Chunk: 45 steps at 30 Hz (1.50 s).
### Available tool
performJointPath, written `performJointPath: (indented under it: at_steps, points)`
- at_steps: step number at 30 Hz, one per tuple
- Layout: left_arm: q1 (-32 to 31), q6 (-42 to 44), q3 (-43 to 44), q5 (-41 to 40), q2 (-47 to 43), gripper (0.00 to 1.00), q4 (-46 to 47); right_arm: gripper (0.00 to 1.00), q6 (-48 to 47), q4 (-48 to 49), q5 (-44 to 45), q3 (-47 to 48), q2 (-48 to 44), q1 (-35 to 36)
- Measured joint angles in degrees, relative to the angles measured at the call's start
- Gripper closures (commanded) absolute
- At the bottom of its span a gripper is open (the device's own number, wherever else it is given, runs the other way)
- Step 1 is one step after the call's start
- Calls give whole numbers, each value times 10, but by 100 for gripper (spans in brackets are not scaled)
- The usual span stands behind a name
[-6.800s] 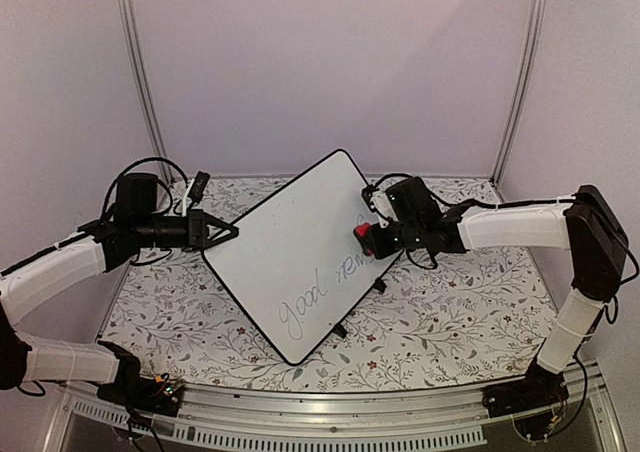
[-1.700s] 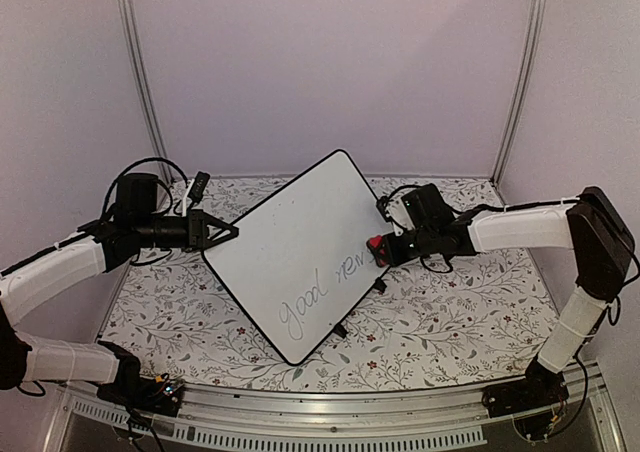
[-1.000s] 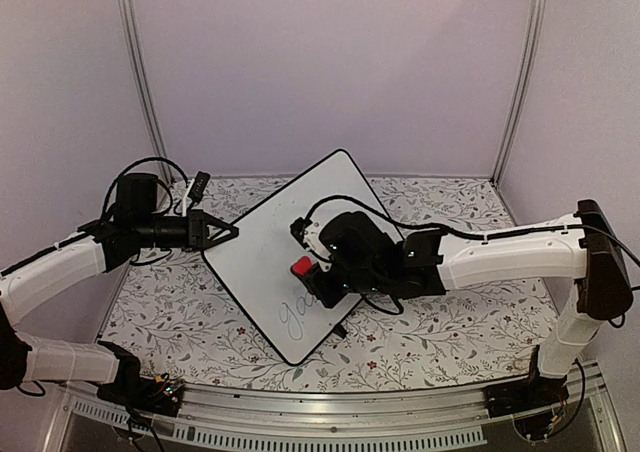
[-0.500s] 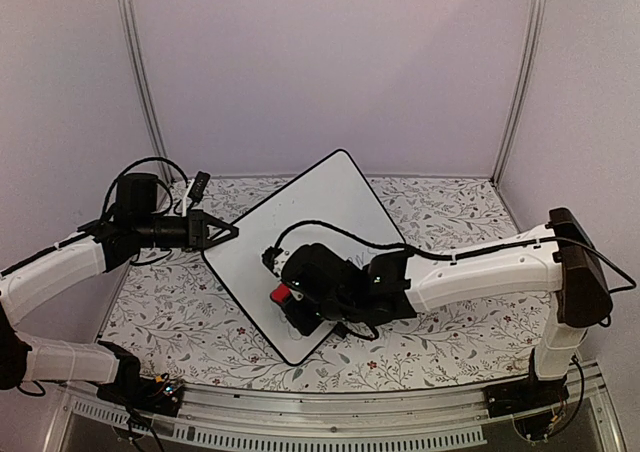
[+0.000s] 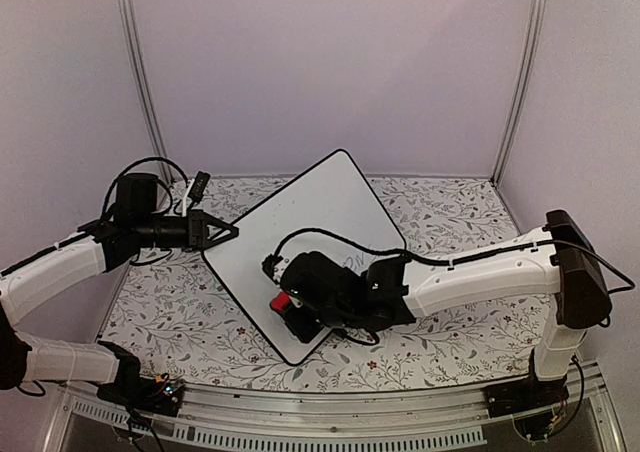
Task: Erase the whiteboard
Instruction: Erase the whiteboard at the center of the board.
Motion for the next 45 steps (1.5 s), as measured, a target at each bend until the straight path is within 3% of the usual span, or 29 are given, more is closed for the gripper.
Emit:
performJointPath:
  at_steps: [45]
  points:
    - [0, 9, 0, 7, 0, 100, 3, 100, 73, 12, -18, -118, -2, 32]
